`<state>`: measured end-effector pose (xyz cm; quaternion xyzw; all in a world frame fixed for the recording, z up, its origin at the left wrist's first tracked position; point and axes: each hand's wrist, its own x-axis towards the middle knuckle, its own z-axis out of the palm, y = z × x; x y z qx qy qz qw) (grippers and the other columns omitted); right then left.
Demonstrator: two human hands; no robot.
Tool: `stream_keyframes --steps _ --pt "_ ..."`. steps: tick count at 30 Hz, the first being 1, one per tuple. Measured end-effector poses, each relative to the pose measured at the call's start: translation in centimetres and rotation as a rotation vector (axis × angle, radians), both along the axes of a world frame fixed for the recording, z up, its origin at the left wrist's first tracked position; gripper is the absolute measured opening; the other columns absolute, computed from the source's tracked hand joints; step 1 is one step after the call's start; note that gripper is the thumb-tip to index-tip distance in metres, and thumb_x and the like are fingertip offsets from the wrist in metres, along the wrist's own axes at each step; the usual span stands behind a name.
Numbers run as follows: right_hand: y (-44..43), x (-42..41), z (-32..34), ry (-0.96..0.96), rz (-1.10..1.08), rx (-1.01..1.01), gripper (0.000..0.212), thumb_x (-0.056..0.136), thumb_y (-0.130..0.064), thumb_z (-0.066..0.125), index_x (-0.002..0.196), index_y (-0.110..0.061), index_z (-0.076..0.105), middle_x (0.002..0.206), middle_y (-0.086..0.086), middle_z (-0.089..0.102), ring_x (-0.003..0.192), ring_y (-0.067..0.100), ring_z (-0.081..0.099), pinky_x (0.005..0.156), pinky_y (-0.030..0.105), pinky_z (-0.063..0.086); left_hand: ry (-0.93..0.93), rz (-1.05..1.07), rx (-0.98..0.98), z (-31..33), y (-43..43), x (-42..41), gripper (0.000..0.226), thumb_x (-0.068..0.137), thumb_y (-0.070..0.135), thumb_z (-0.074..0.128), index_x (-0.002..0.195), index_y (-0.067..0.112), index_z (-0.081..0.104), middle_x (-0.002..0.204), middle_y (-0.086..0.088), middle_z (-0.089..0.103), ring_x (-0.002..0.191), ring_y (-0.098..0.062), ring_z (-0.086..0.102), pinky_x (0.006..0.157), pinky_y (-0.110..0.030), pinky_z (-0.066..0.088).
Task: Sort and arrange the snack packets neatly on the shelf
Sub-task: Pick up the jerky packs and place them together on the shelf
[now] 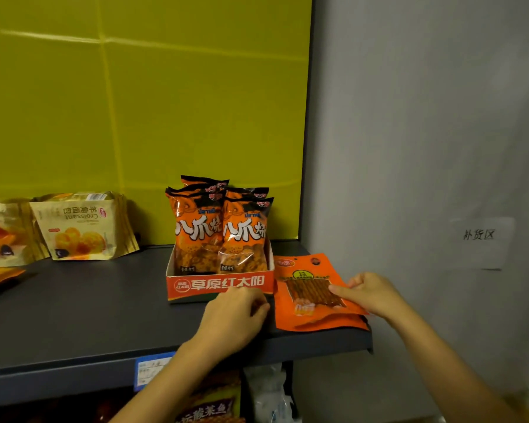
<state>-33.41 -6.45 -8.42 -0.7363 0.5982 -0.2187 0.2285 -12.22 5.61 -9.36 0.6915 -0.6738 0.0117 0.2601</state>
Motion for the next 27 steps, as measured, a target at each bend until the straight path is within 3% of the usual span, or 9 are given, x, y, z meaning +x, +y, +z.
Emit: stream_keyframes --steps 2,4,8,13,17,19,21,24,27 --pt "-0.4 -0.2 -0.3 -0.043 0.004 0.004 0.038 0.077 -0.048 0.067 0.053 -0.02 0.056 0.056 -0.003 0.063 0.064 0.02 0.059 0.065 0.028 0.045 0.01 0.031 0.002 -0.3 -0.7 -0.8 0.029 0.091 0.038 0.046 0.109 0.026 0.065 0.113 0.005 0.067 0.104 -0.016 0.06 0.084 -0.033 0.05" --pt "-0.9 -0.5 -0.7 -0.058 -0.006 -0.018 0.04 0.078 -0.044 0.066 0.05 -0.02 0.053 0.05 -0.005 0.056 0.063 0.021 0.055 0.066 0.028 0.043 0.031 0.057 0.007 -0.5 -1.2 -1.5 0.033 0.091 0.043 0.044 0.112 0.026 0.065 0.115 0.005 0.067 0.105 -0.017 0.06 0.085 -0.033 0.049" --pt "-0.8 -1.1 -1.4 -0.141 -0.02 -0.037 0.036 0.085 -0.034 0.061 0.055 -0.017 0.05 0.059 0.004 0.057 0.065 0.023 0.056 0.066 0.031 0.045 0.085 0.115 0.026 -0.5 -1.7 -2.6 0.036 0.089 0.048 0.047 0.112 0.024 0.062 0.108 0.004 0.067 0.101 -0.015 0.061 0.08 -0.031 0.047" --pt "-0.1 -2.2 -1.5 -0.266 -0.022 -0.072 0.022 0.088 -0.027 0.058 0.068 -0.019 0.052 0.089 0.016 0.067 0.085 0.03 0.062 0.073 0.032 0.046 0.22 0.119 0.055 0.0 -2.5 -3.7 0.03 0.084 0.043 0.059 0.104 0.02 0.063 0.099 0.003 0.068 0.093 -0.013 0.064 0.078 -0.03 0.051" --pt "-0.3 -3.9 -1.4 -0.369 -0.01 -0.075 0.015 0.088 -0.024 0.059 0.074 -0.019 0.054 0.095 0.017 0.068 0.09 0.035 0.064 0.079 0.039 0.05 0.449 -0.028 0.122 0.6 -3.5 -5.1 0.012 0.087 0.027 0.058 0.094 0.018 0.054 0.094 -0.003 0.068 0.088 -0.017 0.066 0.08 -0.035 0.057" --pt "-0.6 -4.9 -1.5 -0.429 -0.021 -0.072 0.012 0.088 -0.021 0.059 0.076 -0.019 0.056 0.095 0.02 0.07 0.088 0.037 0.066 0.084 0.047 0.052 0.581 -0.118 0.161 1.2 -3.5 -5.9 0.007 0.092 0.023 0.05 0.094 0.018 0.045 0.093 0.0 0.063 0.082 -0.014 0.065 0.073 -0.026 0.056" --pt "-0.7 -5.7 -1.5 -0.461 -0.019 -0.087 0.009 0.087 -0.021 0.059 0.079 -0.018 0.057 0.092 0.02 0.071 0.083 0.036 0.067 0.085 0.053 0.051 0.662 -0.164 0.191 1.8 -3.1 -6.4 0.004 0.095 0.022 0.044 0.096 0.019 0.041 0.102 -0.001 0.06 0.092 -0.014 0.063 0.077 -0.025 0.053" --pt "0.1 -6.3 -0.5 -0.575 0.0 -0.142 0.008 0.089 -0.017 0.057 0.081 -0.016 0.056 0.086 0.019 0.071 0.063 0.022 0.067 0.074 0.041 0.053 0.816 -0.178 0.106 2.8 -2.3 -6.3 0.007 0.096 0.018 0.042 0.091 0.023 0.041 0.104 -0.002 0.061 0.099 -0.017 0.062 0.088 -0.032 0.053" --pt "0.5 -6.4 1.3 -0.7 0.039 -0.209 0.01 0.089 -0.023 0.057 0.08 -0.019 0.055 0.085 0.019 0.071 0.048 0.004 0.064 0.05 0.019 0.05 0.964 -0.205 -0.004 3.7 -0.5 -5.0 0.01 0.096 0.015 0.041 0.092 0.024 0.041 0.094 0.003 0.063 0.085 -0.009 0.066 0.079 -0.026 0.056"
